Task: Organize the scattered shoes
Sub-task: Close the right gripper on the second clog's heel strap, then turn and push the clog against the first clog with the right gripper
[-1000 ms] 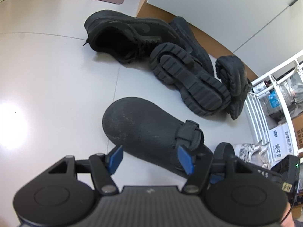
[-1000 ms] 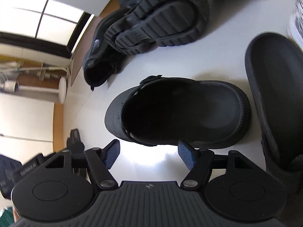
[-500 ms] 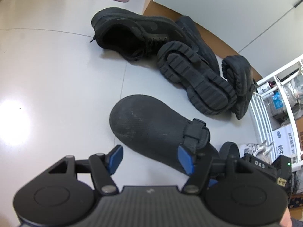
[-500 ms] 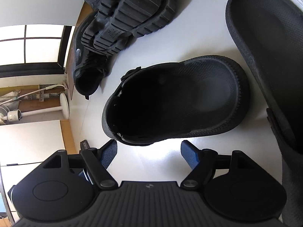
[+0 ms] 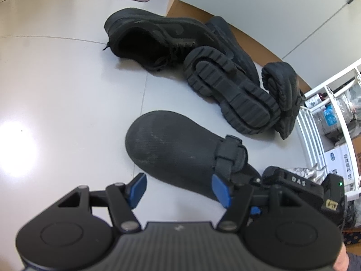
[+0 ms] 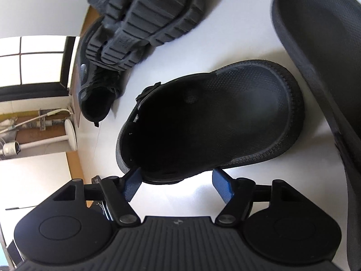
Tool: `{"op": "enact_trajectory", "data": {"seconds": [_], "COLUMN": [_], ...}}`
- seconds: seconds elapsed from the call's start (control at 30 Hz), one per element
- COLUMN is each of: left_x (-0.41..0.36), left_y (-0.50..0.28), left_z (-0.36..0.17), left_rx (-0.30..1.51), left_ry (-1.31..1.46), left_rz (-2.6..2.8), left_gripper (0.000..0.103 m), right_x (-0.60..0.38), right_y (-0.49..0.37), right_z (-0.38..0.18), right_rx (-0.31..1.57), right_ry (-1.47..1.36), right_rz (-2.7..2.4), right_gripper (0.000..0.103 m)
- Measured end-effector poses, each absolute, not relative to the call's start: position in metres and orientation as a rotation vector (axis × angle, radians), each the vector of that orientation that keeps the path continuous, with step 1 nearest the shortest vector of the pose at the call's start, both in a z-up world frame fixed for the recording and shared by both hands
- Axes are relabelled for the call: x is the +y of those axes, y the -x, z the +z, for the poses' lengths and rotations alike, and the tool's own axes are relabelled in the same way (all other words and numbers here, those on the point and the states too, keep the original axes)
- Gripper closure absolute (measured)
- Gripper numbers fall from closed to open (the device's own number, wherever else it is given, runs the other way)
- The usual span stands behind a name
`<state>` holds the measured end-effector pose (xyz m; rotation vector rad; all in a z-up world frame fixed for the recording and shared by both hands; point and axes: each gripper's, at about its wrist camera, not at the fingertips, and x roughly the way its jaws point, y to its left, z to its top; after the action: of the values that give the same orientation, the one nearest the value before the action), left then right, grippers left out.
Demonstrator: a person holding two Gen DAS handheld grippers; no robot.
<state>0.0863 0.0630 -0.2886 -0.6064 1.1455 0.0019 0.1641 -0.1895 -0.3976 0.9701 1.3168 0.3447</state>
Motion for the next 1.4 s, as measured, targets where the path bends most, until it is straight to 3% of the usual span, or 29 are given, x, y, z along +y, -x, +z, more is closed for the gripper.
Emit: {"op": "enact_trajectory", "data": {"seconds": [0.13, 0.5, 1.03, 1.4], "left_x": [0.061, 0.06, 0.062, 0.06], "left_y": [-0.086, -0.086, -0.086, -0.086], "left_z": [-0.29, -0.29, -0.292, -0.293], "left_rx": [1.152, 1.152, 1.16, 1.169], "left_ry": [0.607, 0.604, 0.602, 0.599], "left_rz": [0.003, -0.004, -0.003, -0.006], "left_gripper": [0.036, 0.036, 0.036, 0.036], "right_x": [-0.19, -0.193, -0.192, -0.191], "right_y": [-0.168, -0.176, -0.191, -0.193], "right_z": [-0.39, -0.371, -0.377, -0.365], "right_rx": [1.289, 1.236, 1.243, 1.207], "right_ry": [-0.924, -0.81, -0.831, -0.718], "right_rz": [0.385, 0.369, 0.278, 0.324], "right_gripper": [0.054, 0.067, 0.054, 0.068]}}
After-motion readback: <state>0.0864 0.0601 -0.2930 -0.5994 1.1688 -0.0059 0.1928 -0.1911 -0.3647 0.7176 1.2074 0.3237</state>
